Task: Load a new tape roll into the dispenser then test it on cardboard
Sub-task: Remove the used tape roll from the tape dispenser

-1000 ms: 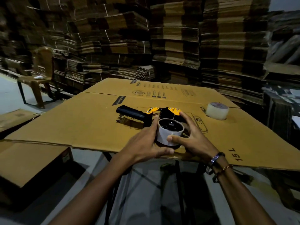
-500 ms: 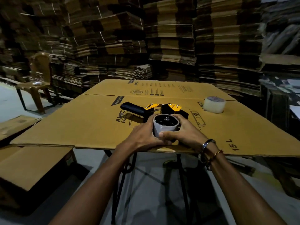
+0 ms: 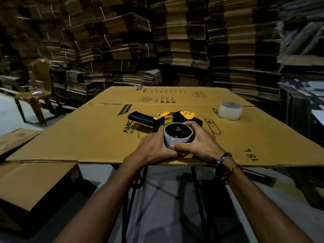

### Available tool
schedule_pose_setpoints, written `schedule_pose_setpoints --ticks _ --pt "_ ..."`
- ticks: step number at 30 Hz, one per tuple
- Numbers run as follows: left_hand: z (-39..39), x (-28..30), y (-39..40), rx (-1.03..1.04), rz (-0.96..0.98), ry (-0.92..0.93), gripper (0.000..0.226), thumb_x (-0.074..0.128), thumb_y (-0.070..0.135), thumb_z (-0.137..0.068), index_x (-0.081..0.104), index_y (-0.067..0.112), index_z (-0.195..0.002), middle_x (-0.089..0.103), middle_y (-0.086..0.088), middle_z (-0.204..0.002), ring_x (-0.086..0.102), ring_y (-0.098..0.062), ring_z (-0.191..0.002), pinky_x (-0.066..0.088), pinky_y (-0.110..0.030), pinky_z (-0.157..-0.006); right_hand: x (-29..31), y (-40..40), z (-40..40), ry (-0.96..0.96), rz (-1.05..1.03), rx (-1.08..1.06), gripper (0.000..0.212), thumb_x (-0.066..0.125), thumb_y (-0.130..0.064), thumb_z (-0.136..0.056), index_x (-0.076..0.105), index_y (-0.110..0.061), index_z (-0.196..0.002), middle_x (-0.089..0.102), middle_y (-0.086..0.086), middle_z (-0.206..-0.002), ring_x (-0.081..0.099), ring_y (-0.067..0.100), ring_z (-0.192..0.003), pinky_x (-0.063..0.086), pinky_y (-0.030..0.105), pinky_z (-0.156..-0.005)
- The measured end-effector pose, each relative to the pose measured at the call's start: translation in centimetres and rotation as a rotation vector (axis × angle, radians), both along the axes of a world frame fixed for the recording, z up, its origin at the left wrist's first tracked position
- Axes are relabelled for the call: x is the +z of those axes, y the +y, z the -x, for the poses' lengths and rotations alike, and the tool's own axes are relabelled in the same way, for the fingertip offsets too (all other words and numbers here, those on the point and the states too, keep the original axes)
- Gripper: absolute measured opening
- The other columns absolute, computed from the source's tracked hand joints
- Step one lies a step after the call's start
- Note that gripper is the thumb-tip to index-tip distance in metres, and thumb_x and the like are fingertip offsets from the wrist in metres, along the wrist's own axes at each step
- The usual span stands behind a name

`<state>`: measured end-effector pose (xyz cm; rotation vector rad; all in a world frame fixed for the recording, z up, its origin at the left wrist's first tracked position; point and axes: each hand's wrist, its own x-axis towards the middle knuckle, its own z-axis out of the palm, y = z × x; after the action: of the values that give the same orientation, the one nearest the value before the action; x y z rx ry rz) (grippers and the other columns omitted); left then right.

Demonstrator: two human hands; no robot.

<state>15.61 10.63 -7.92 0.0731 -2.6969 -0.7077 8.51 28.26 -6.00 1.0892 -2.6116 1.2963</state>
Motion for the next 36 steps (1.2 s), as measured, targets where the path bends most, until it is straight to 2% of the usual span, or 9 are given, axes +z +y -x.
schedule_pose_setpoints --ticks 3,11,15,18,22,25,28,36 --pt "0.4 0.4 0.2 -0.015 -0.008 0.004 0.098 0.070 0.074 -0.063 0.035 0.029 -0.142 0.063 0.004 -0.124 0.061 -0.022 -0.107 0.044 -0.037 -0.085 0.5 0.4 0.1 0.015 0.000 -0.009 0.088 0.081 -0.066 -0.050 0.052 -0.034 -0.127 0.066 -0.013 -0.118 0.064 0.010 -0.107 0.057 0.039 -0.091" --pt "-0.4 -0.8 1.2 -0.034 -0.027 0.002 0.098 0.071 0.073 -0.062 0.036 0.032 -0.143 0.062 0.006 -0.126 0.060 -0.022 -0.109 0.045 -0.038 -0.083 -0.8 1.4 -0.5 0.008 0.032 -0.035 0.081 0.083 -0.065 -0.051 0.054 -0.036 -0.122 0.066 -0.015 -0.114 0.064 0.007 -0.104 0.057 0.038 -0.089" --pt "-0.9 -1.2 1.1 -0.018 -0.037 -0.002 0.101 0.066 0.078 -0.058 0.036 0.033 -0.144 0.063 0.005 -0.128 0.062 -0.022 -0.111 0.046 -0.037 -0.085 -1.4 1.0 -1.3 0.056 0.029 -0.023 0.071 0.089 -0.045 -0.064 0.049 -0.039 -0.122 0.063 -0.017 -0.114 0.062 0.008 -0.105 0.052 0.027 -0.088" --pt "-1.4 -1.7 0.8 0.004 -0.063 -0.014 0.105 0.056 0.082 -0.051 0.038 0.032 -0.142 0.065 0.004 -0.127 0.063 -0.023 -0.112 0.050 -0.040 -0.090 -2.1 0.5 -1.8 0.057 0.037 0.000 0.074 0.090 -0.042 -0.065 0.048 -0.036 -0.127 0.063 -0.016 -0.118 0.061 0.007 -0.106 0.048 0.018 -0.082" --pt "-2.0 -2.3 0.2 0.017 -0.094 -0.033 0.105 0.057 0.082 -0.051 0.038 0.033 -0.142 0.066 0.004 -0.127 0.062 -0.023 -0.113 0.050 -0.042 -0.092 -2.8 -0.4 -2.0 0.043 0.030 0.009 0.075 0.088 -0.049 -0.063 0.049 -0.036 -0.126 0.065 -0.016 -0.118 0.063 0.008 -0.106 0.053 0.028 -0.089" --pt "-2.2 -2.5 0.1 0.020 -0.105 -0.049 0.106 0.060 0.084 -0.051 0.037 0.036 -0.143 0.064 0.007 -0.127 0.062 -0.021 -0.112 0.050 -0.042 -0.093 -3.0 -0.7 -2.0 0.018 0.033 -0.005 0.081 0.080 -0.063 -0.057 0.051 -0.034 -0.126 0.067 -0.014 -0.117 0.065 0.008 -0.106 0.055 0.034 -0.091" --pt "-2.0 -2.5 0.2 0.018 -0.100 -0.056 0.107 0.062 0.084 -0.050 0.037 0.036 -0.142 0.064 0.008 -0.126 0.062 -0.020 -0.110 0.051 -0.041 -0.091 -2.9 -0.5 -1.8 0.018 0.034 -0.027 0.085 0.074 -0.071 -0.052 0.053 -0.033 -0.125 0.068 -0.013 -0.116 0.065 0.008 -0.104 0.055 0.033 -0.090" --pt "-1.9 -2.5 0.2 0.018 -0.091 -0.061 0.105 0.063 0.082 -0.052 0.036 0.035 -0.142 0.064 0.009 -0.128 0.062 -0.019 -0.113 0.049 -0.039 -0.091 -2.7 -0.5 -1.8 -0.007 0.045 -0.027 0.081 0.073 -0.073 -0.051 0.054 -0.035 -0.120 0.067 -0.016 -0.111 0.065 0.005 -0.101 0.057 0.034 -0.088"
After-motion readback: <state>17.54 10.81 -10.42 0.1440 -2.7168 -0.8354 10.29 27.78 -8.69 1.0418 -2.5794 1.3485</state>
